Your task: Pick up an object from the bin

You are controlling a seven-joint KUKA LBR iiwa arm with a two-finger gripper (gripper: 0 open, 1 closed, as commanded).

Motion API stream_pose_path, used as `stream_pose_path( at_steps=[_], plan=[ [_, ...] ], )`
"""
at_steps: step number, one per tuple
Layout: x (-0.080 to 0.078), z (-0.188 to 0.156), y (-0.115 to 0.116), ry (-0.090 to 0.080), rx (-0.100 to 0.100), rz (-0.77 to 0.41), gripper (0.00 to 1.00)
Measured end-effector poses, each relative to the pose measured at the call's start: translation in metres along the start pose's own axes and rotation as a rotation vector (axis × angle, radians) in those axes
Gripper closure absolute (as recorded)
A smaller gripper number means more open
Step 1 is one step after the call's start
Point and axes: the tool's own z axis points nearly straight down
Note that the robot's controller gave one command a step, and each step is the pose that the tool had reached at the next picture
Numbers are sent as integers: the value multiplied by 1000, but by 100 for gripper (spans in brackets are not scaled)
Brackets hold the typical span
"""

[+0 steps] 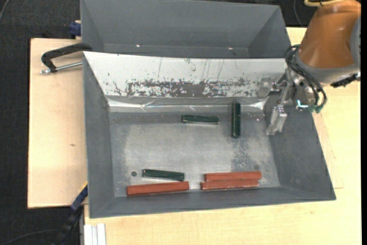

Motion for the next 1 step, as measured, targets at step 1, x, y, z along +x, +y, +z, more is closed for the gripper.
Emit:
stream_pose_path(
  at_steps=[1],
  plan=[
    [1, 67, 15, 0, -2, 52, 0]
  ],
)
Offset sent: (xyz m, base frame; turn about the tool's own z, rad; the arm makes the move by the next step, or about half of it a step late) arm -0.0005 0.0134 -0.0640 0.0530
